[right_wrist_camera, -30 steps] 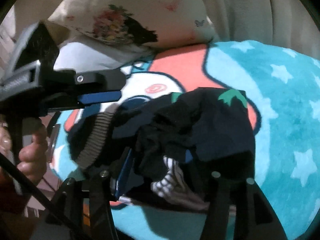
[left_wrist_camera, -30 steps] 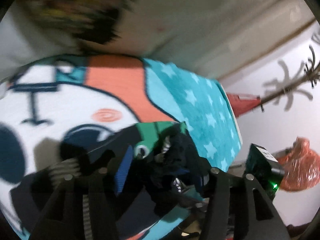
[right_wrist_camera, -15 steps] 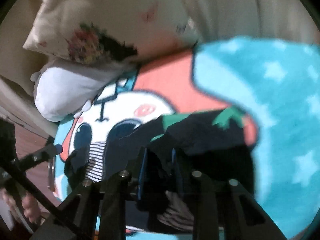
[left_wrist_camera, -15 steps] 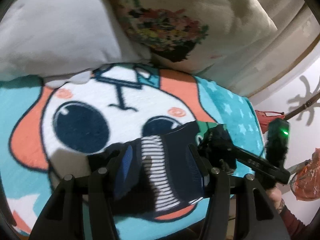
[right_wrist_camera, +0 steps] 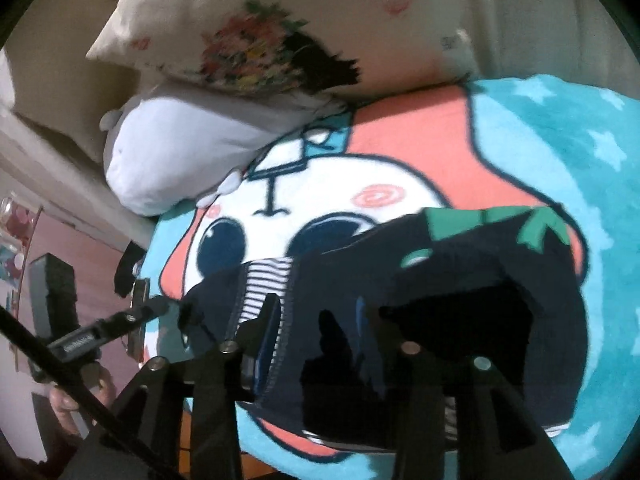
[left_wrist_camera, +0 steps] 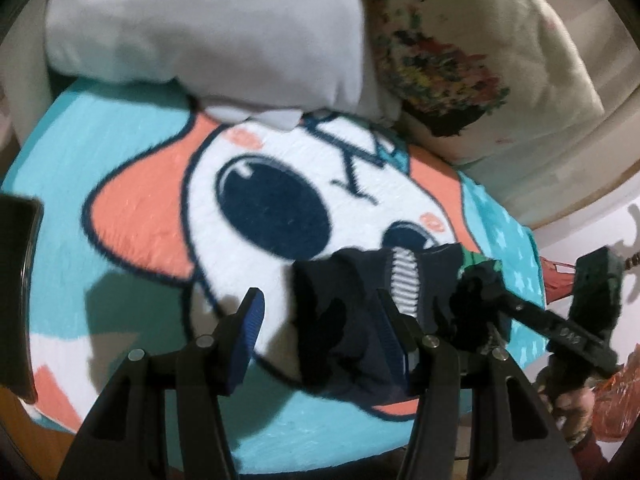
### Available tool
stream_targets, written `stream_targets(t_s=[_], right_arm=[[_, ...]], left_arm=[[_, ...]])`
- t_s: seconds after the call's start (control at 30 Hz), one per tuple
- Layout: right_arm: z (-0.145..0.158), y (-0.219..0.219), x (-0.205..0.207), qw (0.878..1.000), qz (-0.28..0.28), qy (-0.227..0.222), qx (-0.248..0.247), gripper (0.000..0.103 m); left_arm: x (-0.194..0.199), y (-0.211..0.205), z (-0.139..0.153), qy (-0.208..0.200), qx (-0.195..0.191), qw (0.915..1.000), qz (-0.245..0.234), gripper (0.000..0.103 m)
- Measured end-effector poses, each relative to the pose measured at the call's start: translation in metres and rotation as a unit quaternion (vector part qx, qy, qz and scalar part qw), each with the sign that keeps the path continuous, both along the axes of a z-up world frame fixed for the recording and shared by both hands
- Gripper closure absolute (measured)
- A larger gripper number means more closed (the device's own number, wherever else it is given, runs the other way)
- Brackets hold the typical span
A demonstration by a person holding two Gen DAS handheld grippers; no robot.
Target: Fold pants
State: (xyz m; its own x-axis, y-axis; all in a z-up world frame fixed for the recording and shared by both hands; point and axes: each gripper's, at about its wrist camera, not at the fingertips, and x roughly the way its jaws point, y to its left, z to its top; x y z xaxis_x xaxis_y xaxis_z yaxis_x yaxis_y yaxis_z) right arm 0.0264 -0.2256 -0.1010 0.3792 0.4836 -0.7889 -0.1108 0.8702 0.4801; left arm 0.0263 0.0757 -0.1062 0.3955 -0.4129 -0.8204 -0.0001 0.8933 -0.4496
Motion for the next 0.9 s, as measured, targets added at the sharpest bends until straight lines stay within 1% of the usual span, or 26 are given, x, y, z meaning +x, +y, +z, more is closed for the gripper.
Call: stream_targets(t_s=[0.03, 0.07, 0.13, 0.17, 0.23, 0.27, 0.33, 0.4, 0.43, 0.5, 0.53, 0.57, 0.6, 0.63, 0.67, 0.7, 0.73, 0.77, 0.83, 0.9], right_arm=[[0.0, 0.004, 0.0, 1.0, 0.007, 0.0, -0.002, 0.047], [0.002, 0.018, 0.004, 1.0, 0.026, 0.001, -0.008, 0.043], [0.003, 0.039, 0.011, 0.998, 0.056, 0.008, -0.015, 0.039], [0.003, 0.049, 0.015, 0.997, 0.068, 0.014, -0.016, 0.035], [0.0, 0.076, 0.026, 0.995, 0.096, 0.03, -0.022, 0.032], [-0.001, 0.086, 0.03, 0.994, 0.105, 0.036, -0.026, 0.029], [-0.007, 0.112, 0.04, 0.989, 0.129, 0.057, -0.043, 0.026], [-0.015, 0.136, 0.049, 0.984, 0.146, 0.076, -0.069, 0.025], [-0.024, 0.154, 0.055, 0.978, 0.16, 0.09, -0.099, 0.025], [-0.037, 0.176, 0.06, 0.969, 0.173, 0.099, -0.143, 0.025], [-0.048, 0.19, 0.062, 0.961, 0.183, 0.112, -0.175, 0.021], [-0.055, 0.197, 0.063, 0.956, 0.189, 0.118, -0.193, 0.015], [-0.059, 0.204, 0.062, 0.951, 0.194, 0.114, -0.211, 0.015], [-0.059, 0.213, 0.06, 0.946, 0.203, 0.101, -0.232, 0.018], [-0.059, 0.22, 0.056, 0.938, 0.214, 0.09, -0.257, 0.03], [-0.056, 0.222, 0.053, 0.937, 0.217, 0.079, -0.263, 0.041], [-0.053, 0.22, 0.053, 0.936, 0.212, 0.071, -0.273, 0.055], [-0.051, 0.216, 0.054, 0.939, 0.209, 0.075, -0.263, 0.06], [-0.046, 0.203, 0.057, 0.949, 0.195, 0.082, -0.233, 0.067], [-0.042, 0.192, 0.059, 0.959, 0.181, 0.086, -0.2, 0.069]], left_arm=[[-0.002, 0.001, -0.006, 0.007, 0.0, 1.0, 0.002, 0.049], [-0.004, 0.002, -0.01, 0.012, 0.0, 0.9999, 0.004, 0.049], [-0.008, 0.005, -0.017, 0.021, -0.006, 0.9997, 0.007, 0.049], [-0.011, 0.007, -0.019, 0.024, -0.01, 0.9996, 0.008, 0.049], [-0.016, 0.011, -0.023, 0.028, -0.019, 0.9994, 0.012, 0.049], [-0.018, 0.013, -0.024, 0.028, -0.023, 0.9992, 0.015, 0.049], [-0.025, 0.017, -0.026, 0.03, -0.033, 0.9987, 0.025, 0.049], [-0.03, 0.02, -0.028, 0.032, -0.042, 0.9981, 0.031, 0.049], [-0.032, 0.021, -0.029, 0.032, -0.045, 0.9979, 0.034, 0.049], [-0.037, 0.022, -0.031, 0.033, -0.049, 0.9975, 0.038, 0.049], [-0.038, 0.023, -0.032, 0.032, -0.05, 0.9974, 0.039, 0.049], [-0.041, 0.023, -0.032, 0.032, -0.051, 0.9974, 0.04, 0.049], [-0.043, 0.024, -0.033, 0.032, -0.051, 0.9973, 0.041, 0.049], [-0.045, 0.024, -0.033, 0.032, -0.054, 0.9972, 0.041, 0.049], [-0.046, 0.024, -0.034, 0.032, -0.058, 0.9971, 0.04, 0.049], [-0.047, 0.024, -0.034, 0.032, -0.059, 0.997, 0.038, 0.049], [-0.048, 0.023, -0.034, 0.031, -0.058, 0.9971, 0.037, 0.049], [-0.048, 0.022, -0.034, 0.03, -0.057, 0.9974, 0.033, 0.049], [-0.047, 0.017, -0.032, 0.023, -0.055, 0.998, 0.023, 0.049], [-0.044, 0.009, -0.029, 0.012, -0.057, 0.9983, 0.006, 0.049]])
